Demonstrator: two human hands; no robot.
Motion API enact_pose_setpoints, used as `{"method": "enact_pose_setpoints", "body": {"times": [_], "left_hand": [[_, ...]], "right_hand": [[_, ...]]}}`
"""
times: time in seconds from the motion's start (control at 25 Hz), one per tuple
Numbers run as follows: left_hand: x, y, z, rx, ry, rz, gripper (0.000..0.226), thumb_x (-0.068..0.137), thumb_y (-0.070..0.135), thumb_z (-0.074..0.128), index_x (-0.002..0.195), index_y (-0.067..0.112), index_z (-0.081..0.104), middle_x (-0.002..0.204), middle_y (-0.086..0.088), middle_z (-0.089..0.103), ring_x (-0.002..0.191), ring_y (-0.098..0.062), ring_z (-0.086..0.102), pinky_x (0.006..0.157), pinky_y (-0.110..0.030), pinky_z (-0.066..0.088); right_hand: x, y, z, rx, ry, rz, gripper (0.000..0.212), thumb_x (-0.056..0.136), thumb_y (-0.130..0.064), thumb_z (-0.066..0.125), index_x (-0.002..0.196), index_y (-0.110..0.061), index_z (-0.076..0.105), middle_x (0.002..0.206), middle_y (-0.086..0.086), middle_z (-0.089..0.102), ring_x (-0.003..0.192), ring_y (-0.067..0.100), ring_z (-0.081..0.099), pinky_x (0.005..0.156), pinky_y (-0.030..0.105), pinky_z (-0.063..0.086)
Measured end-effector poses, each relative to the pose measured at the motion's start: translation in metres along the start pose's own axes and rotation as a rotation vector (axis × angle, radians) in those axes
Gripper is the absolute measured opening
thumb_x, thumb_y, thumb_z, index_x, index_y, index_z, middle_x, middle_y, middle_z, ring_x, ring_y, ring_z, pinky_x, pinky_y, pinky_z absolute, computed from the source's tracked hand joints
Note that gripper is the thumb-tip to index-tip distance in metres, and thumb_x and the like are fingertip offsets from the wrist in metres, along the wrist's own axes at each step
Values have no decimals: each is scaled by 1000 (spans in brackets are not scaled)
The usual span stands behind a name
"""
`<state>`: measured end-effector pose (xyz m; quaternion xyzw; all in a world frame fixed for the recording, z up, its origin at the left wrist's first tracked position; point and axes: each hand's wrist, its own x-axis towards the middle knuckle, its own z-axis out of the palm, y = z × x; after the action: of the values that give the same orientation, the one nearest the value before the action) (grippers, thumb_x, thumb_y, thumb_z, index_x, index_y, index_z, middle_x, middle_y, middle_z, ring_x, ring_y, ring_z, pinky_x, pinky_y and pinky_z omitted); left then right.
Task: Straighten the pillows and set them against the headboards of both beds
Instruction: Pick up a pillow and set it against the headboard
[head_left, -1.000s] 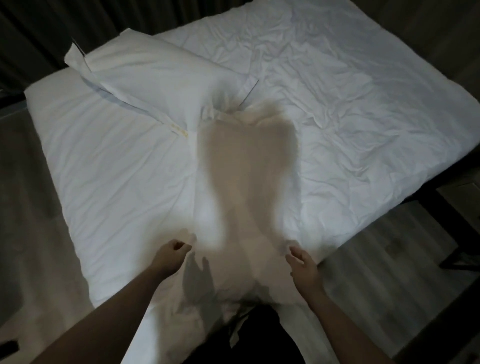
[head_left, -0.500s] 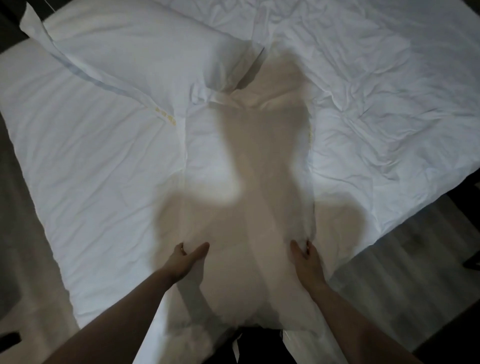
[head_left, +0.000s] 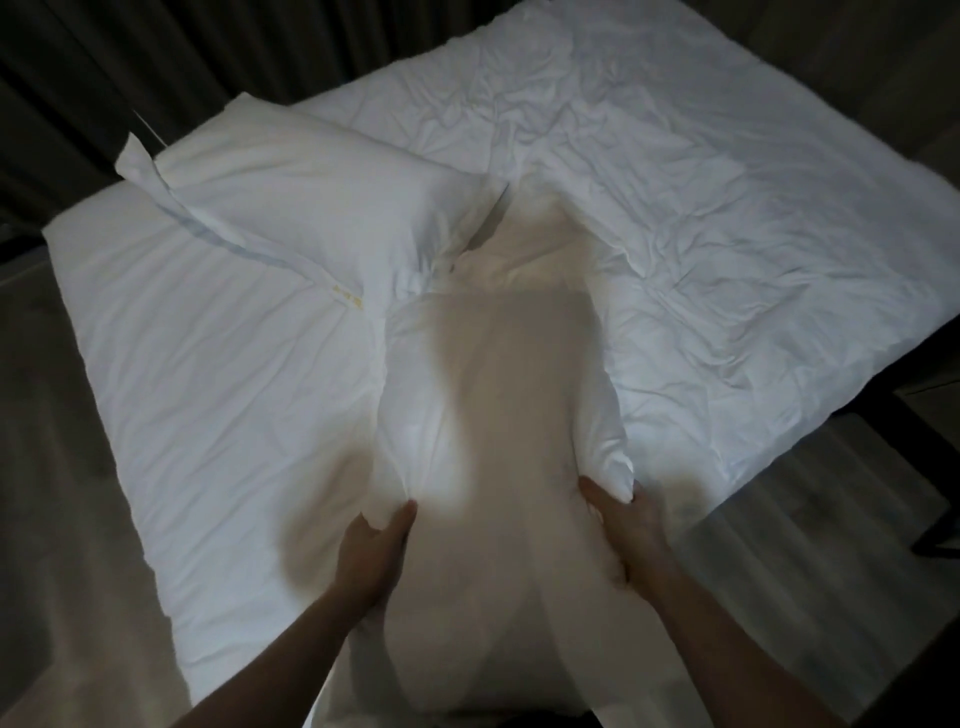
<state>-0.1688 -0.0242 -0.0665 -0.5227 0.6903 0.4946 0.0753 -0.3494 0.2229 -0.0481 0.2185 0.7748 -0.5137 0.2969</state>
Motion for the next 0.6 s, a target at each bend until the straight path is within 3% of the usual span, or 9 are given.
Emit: {"method": "enact_pose_setpoints", "body": {"times": [0.08,0.16,0.28,0.36,0.44,0.52,0.6], "left_hand": [[-25,-13,-12,-38,21,-11,38,91,59,65,106,25,72,95,7,75,97,-28,72,90,-40,54],[-45,-22,-17,-11,2,-29,57,90,62,64,123,15,69,110,-4,74,111,-33,69,95,-39,51],[-64,-9,-25,165,-238,-18,55,87,65,63,103,13,68,101,-7,71,105,-28,68,81,-29,50],[-63,20,-31,329,-274,213,53,83,51,74,117,11,64,113,-7,67,104,-25,66,79,-26,50],[-63,65,-40,360,-162,529,62,85,33,80,138,14,53,135,-6,55,106,-21,65,84,-28,51],[-72,119,-53,284,-62,863,64,84,25,80,141,19,50,141,-2,48,104,-15,62,82,-30,55],[-78,167,-59,340,-45,1119,70,81,20,77,145,20,47,148,0,42,119,-17,57,92,-33,56]], "right_hand": [[-33,-20,-10,-2,-35,-76,26,83,-25,83,105,-16,71,90,-1,77,84,17,72,77,33,59],[-58,-39,-19,-28,-93,-192,22,83,-19,83,101,-21,72,93,-3,79,88,13,74,81,30,58],[-90,-75,-34,-118,-148,-435,26,81,-10,84,98,-26,73,92,-9,80,80,-2,74,76,19,58],[-109,-92,-35,-277,-169,-596,25,80,-11,84,93,-28,72,85,-17,75,71,-13,69,68,11,51],[-131,-93,-32,-419,-184,-708,23,78,-17,85,86,-32,69,78,-19,70,71,-15,66,65,8,46],[-151,-79,-31,-496,-183,-756,17,77,-26,84,88,-27,70,79,-14,71,76,-8,67,68,13,49],[-168,-66,-34,-545,-189,-764,20,78,-28,83,88,-27,66,77,-18,66,75,-12,64,66,8,45]]}}
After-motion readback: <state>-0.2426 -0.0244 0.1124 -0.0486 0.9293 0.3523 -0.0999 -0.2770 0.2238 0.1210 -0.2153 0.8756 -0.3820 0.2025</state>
